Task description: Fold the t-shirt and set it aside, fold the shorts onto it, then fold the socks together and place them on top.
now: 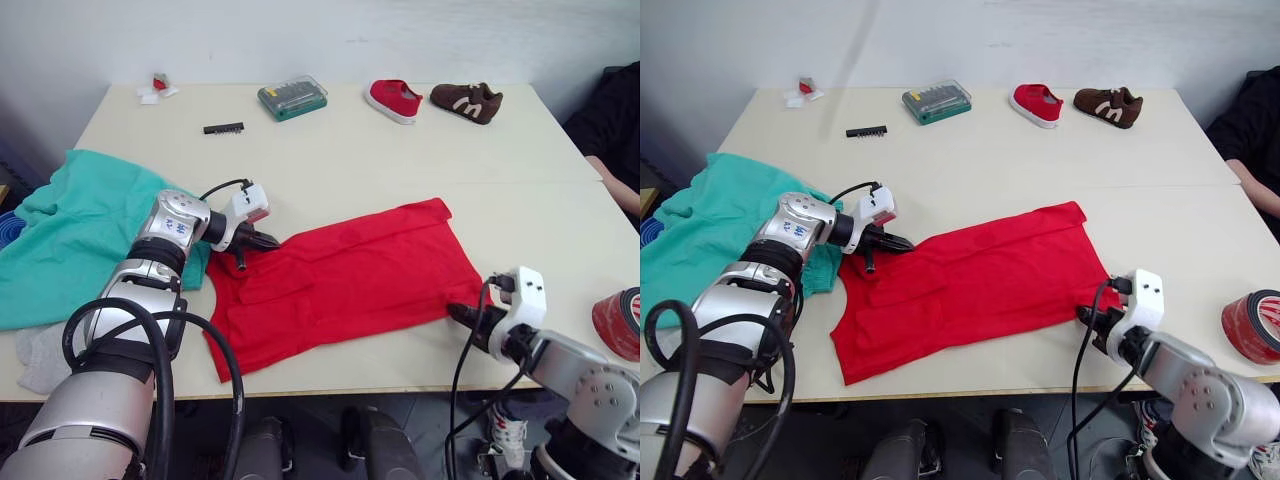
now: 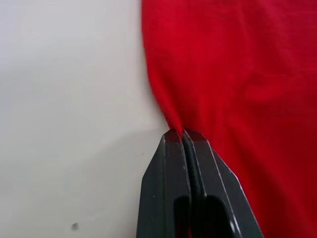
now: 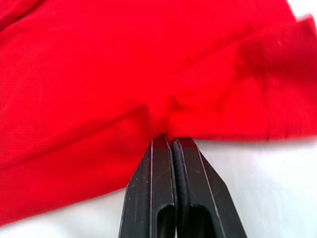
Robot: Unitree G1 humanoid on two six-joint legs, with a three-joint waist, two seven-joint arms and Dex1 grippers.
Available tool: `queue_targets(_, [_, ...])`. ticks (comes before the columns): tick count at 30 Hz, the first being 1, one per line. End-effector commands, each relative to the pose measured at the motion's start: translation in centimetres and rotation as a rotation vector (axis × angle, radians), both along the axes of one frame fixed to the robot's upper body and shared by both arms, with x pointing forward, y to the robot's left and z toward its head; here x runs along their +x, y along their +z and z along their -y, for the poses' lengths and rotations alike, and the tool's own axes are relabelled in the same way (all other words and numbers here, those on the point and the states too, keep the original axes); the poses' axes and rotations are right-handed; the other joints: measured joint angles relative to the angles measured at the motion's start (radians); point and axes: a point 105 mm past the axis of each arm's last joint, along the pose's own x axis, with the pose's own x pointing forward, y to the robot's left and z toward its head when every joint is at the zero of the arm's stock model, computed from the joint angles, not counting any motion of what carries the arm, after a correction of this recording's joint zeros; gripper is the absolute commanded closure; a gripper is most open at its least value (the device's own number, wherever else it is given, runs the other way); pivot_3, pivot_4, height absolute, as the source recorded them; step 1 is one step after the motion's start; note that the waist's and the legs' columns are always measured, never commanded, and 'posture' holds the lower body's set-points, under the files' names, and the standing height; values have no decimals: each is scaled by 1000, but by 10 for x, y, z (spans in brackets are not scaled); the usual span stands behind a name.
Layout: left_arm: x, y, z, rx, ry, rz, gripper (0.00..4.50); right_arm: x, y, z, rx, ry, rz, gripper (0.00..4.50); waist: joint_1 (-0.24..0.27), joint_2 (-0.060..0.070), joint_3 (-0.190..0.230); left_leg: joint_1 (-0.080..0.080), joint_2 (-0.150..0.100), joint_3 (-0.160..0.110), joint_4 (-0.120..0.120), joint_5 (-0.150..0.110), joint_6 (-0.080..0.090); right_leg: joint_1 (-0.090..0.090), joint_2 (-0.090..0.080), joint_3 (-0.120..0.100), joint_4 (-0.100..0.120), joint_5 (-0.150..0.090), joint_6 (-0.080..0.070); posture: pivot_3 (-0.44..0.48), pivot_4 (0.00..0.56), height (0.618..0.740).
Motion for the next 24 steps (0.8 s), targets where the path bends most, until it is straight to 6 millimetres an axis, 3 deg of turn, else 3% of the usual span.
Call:
queue_targets(1, [-8,-2,1,-44,-32,-50,4500,24,13,2,-17,8,41,4466,-1,0,0,0,0,0,0,0,0,0,0,0,0,0,0,0,150,740])
queue_targets(8, [-10,-3,-5,-95,74,-60,4500,80,26,5,-141,51,70,4466,-2,1,0,-1,-1,2,0,3,-4,-1,0,1,0,0,0,0,150,740])
queue_targets(12, [-17,-3,-6,-137,144,-55,4500,102,31,-1,-224,101,86,4466,-9,1,0,0,0,3,0,3,-5,-1,0,2,1,0,0,0,150,740])
queue_targets(16, [-34,0,-7,-187,237,-29,4500,121,33,-9,-324,174,90,4466,-23,1,0,1,0,3,0,4,-6,-1,0,3,5,0,0,0,150,740])
queue_targets(24, [-82,-17,-18,-245,467,-50,4500,153,39,-25,-475,299,131,4466,-28,1,0,3,1,3,0,6,-9,0,0,4,4,0,0,0,150,740])
